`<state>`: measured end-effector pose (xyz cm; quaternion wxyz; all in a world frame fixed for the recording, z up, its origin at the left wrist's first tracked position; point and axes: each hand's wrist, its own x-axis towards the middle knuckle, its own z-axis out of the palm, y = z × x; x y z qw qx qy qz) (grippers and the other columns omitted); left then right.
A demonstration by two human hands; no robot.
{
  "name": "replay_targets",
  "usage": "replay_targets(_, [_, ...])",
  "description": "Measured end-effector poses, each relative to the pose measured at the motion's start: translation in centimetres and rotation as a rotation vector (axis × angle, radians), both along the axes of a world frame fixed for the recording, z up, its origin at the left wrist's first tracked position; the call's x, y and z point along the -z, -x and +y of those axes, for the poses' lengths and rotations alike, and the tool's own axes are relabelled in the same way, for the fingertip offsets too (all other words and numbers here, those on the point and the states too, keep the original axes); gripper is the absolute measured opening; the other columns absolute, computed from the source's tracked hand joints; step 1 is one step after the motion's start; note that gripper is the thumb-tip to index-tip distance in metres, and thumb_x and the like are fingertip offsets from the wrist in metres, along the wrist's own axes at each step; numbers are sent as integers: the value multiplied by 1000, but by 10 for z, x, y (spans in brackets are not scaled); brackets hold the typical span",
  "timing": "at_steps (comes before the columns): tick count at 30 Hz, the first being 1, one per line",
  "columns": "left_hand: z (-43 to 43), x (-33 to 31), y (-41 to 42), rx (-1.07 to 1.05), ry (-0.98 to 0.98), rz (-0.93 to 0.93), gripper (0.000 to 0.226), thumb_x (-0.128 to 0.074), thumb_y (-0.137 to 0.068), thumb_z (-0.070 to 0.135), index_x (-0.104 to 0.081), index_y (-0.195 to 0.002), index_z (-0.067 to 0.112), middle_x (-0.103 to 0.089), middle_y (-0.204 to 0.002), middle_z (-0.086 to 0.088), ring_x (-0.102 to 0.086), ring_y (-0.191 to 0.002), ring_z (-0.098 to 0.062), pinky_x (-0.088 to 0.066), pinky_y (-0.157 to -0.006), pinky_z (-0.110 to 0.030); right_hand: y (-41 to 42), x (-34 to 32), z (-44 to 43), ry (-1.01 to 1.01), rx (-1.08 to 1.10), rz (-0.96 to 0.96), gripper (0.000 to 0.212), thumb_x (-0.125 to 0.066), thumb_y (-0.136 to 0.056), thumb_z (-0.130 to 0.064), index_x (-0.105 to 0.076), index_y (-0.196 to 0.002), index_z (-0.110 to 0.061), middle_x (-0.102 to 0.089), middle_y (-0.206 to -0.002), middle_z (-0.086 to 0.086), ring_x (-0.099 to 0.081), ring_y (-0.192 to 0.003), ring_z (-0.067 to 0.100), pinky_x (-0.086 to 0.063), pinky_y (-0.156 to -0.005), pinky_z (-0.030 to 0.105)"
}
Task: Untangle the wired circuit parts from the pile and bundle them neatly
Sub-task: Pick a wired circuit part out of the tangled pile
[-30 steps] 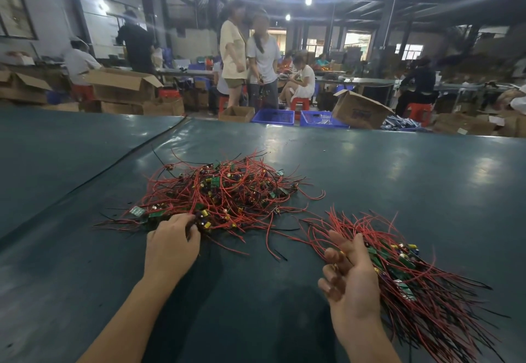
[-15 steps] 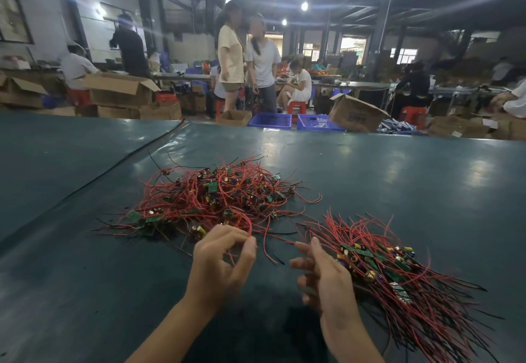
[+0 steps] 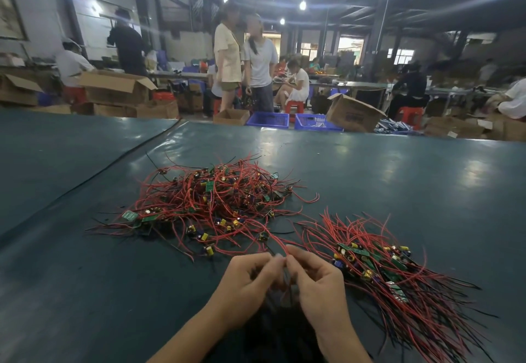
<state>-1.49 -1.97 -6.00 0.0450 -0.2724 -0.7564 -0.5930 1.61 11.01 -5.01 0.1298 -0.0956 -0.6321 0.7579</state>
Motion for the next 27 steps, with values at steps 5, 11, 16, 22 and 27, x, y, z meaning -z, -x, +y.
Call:
replay_targets(5, [0,-4,11,-114,-146,-431,59,-34,-85,57,-69,-103,12,-76,-92,-6,-69,-77,-19,-52,-67,-24,-2,-1,-1,-43,-16,130,25,-58,-93,4,-75,-89,-14,-74,-74,5,-54,-48,-1,-41,-48,10])
replay_targets(11, [-4,-15,13,-125,-507,-614,51,-47,-81,53,-70,-98,11,-74,-105,-10,-69,-81,-22,-51,-67,-32,-1,1,1,40,-95,126,33,-55,-94,4,-78,-83,-16,-68,-67,3,-41,-44,6,-34,-40,18])
replay_targets(16, [-9,-22,12,-49,-802,-769,51,-57,-77,51,-70,-106,11,-74,-94,-2,-68,-69,-10,-51,-58,-23,-4,-1,1,79,-130,131,31,-54,-95,4,-77,-83,-14,-60,-63,2,-34,-41,5,-27,-37,17])
replay_targets(22, [-22,-28,14,-56,-951,-764,38,-66,-71,53,-78,-85,20,-72,-94,-1,-66,-70,-12,-53,-63,-26,-3,-5,7,138,-20,153,31,-56,-94,2,-78,-85,-18,-58,-61,0,-34,-41,2,-27,-37,14])
replay_targets(27, [-27,-33,13,-23,-906,-705,19,-70,-71,38,-77,-80,23,-74,-97,-2,-66,-67,-11,-56,-57,-23,-1,-5,9,148,72,126,24,-62,-91,-1,-77,-84,-18,-65,-63,3,-38,-41,4,-30,-37,17])
